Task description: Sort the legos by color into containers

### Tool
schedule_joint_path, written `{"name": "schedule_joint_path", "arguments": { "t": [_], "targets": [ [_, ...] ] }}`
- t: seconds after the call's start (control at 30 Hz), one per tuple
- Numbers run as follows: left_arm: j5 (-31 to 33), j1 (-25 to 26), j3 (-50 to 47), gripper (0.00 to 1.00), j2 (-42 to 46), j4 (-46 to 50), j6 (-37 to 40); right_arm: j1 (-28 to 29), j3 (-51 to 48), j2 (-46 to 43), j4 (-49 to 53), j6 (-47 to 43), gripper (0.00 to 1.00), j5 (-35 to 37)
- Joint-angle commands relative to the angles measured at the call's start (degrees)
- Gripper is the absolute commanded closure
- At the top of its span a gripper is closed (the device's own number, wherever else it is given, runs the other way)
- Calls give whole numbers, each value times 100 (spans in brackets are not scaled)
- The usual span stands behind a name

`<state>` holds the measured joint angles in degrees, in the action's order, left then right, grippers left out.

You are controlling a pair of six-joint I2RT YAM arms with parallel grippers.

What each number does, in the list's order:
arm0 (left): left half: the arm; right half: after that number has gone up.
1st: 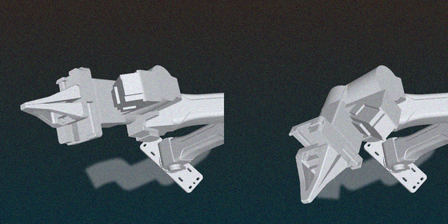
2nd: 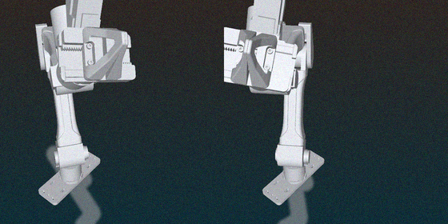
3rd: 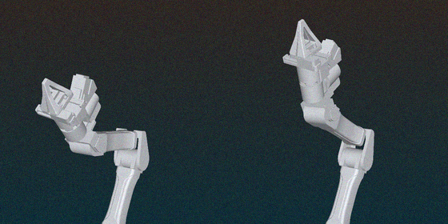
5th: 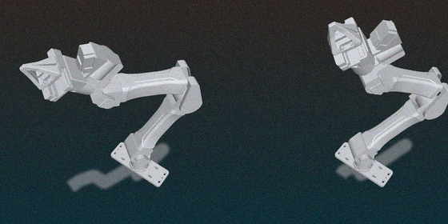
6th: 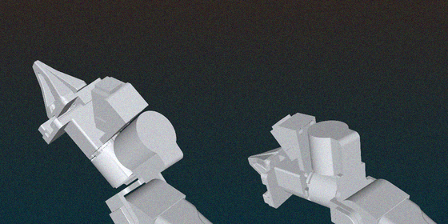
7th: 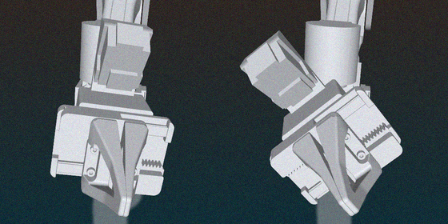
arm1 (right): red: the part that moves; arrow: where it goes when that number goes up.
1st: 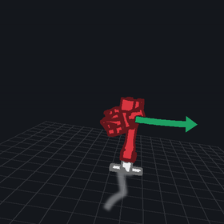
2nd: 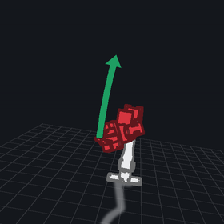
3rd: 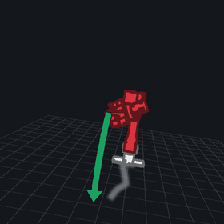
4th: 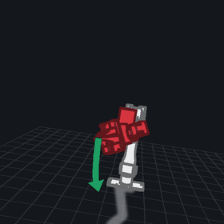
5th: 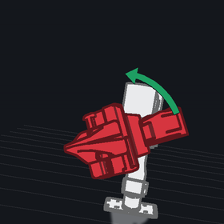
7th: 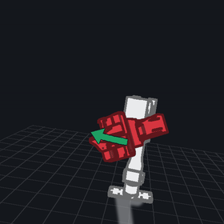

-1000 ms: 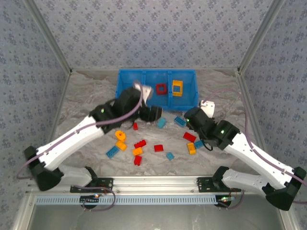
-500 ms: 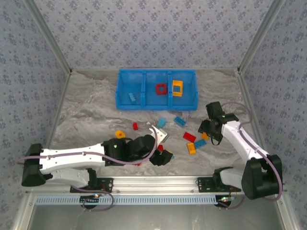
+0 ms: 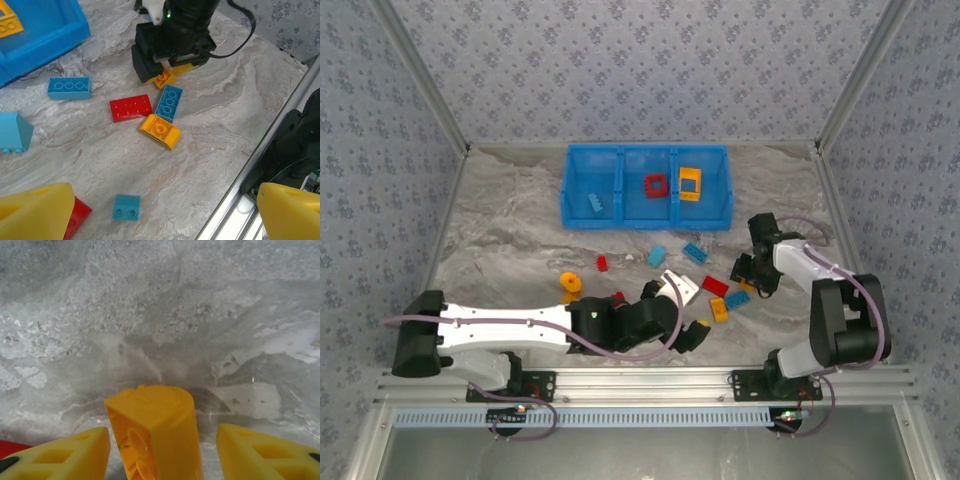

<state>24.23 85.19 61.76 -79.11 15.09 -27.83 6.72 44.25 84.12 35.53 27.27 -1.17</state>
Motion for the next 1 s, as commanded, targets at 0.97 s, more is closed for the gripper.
{"name": "schedule_joint_path", "arguments": {
  "t": [0.97],
  "targets": [
    [-264,-2193,1456,6,310,799,112,1630,6493,3362,1722,-670,77,2997]
  ]
}}
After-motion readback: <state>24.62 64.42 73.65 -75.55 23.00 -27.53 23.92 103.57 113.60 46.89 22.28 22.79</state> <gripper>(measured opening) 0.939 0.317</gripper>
